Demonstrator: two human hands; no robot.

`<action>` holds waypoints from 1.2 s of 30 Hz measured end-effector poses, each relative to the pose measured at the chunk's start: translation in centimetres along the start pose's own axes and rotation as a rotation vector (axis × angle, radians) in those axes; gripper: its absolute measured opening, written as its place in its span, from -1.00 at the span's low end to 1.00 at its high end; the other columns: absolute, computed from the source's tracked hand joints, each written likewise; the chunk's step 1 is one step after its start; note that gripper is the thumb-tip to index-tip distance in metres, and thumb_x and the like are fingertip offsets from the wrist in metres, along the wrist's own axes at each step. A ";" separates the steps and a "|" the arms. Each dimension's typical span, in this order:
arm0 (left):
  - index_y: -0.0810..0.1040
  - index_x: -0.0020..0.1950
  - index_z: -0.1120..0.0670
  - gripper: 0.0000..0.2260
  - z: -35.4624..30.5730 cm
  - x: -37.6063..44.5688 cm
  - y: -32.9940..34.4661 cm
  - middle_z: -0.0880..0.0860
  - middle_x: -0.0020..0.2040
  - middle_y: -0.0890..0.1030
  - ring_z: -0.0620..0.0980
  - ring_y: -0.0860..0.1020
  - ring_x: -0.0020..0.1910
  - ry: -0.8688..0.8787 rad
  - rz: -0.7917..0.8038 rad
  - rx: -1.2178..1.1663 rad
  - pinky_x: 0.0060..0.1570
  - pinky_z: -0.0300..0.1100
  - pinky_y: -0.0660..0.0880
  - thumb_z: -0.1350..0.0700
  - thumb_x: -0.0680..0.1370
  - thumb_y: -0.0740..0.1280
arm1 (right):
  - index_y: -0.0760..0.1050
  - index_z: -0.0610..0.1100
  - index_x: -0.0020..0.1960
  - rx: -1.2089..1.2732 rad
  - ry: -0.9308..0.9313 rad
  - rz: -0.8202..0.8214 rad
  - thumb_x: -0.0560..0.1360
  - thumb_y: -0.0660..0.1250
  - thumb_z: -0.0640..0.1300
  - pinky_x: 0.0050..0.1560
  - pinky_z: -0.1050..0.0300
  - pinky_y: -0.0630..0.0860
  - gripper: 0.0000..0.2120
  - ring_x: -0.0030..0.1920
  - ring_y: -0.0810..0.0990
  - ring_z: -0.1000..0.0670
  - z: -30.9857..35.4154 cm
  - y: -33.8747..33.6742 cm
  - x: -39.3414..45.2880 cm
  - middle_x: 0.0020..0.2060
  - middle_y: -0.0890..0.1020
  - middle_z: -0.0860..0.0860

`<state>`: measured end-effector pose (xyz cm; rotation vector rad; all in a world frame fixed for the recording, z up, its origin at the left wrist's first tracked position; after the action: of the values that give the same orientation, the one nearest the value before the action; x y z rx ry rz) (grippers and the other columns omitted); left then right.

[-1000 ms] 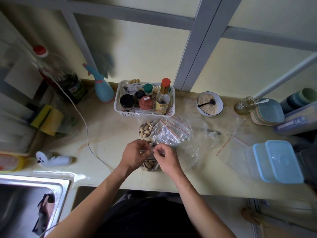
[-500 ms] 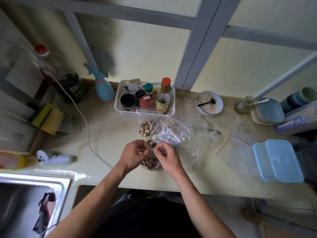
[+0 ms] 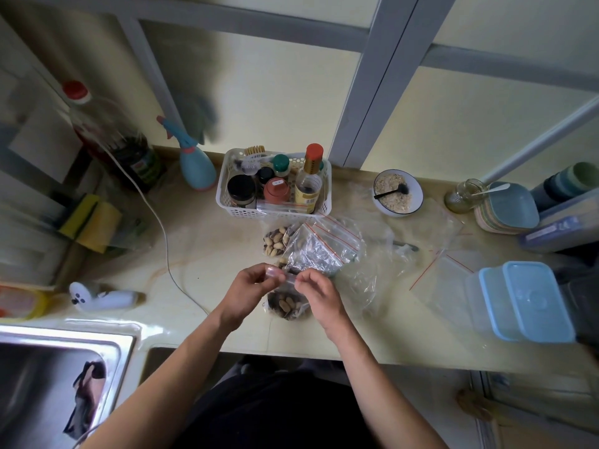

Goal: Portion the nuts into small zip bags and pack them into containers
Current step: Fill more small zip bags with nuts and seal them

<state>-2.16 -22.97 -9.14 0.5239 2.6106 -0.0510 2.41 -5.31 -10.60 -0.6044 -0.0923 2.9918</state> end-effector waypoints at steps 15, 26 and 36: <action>0.70 -0.02 0.29 -0.81 0.7 0.6 0.1 0.23 0.00 0.71 0.10 0.68 0.02 -0.051 0.035 -0.119 0.05 -0.20 0.57 0.16 0.57 0.41 | 0.63 -0.12 -0.13 -0.065 0.087 0.055 0.48 0.45 -0.12 0.17 -0.17 0.61 -0.93 -0.06 0.71 -0.06 0.5 0.5 0.5 -0.18 0.73 -0.07; 0.68 -0.01 0.27 -0.82 0.4 0.9 0.5 0.07 -0.17 0.72 -0.13 0.65 -0.18 -0.045 -0.039 -0.094 -0.10 -0.36 0.51 0.16 0.60 0.37 | 0.63 -0.14 -0.12 -0.150 0.086 0.004 0.46 0.46 -0.05 0.09 -0.08 0.61 -0.85 -0.12 0.71 -0.12 0.6 0.3 1.5 -0.18 0.74 -0.11; 0.66 -0.11 0.27 -0.80 0.0 1.5 -0.3 0.06 -0.26 0.64 -0.15 0.57 -0.26 -0.052 -0.097 -0.023 -0.17 -0.38 0.50 0.12 0.55 0.45 | 0.58 -0.03 -0.13 -0.589 -0.056 0.073 0.48 0.47 -0.05 -0.19 0.29 0.50 -0.91 -0.29 0.55 0.21 2.9 -0.6 2.6 -0.29 0.61 0.14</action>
<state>-3.47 -22.71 -9.87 0.3830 2.5810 -0.0645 -1.08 -4.61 -8.90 -0.5714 -0.9969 3.0342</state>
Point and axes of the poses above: each hand's wrist, its own x-axis towards the middle knuckle, its own y-axis out of the palm, z = x × y, the point moved 1 cm from there along x, towards the middle knuckle
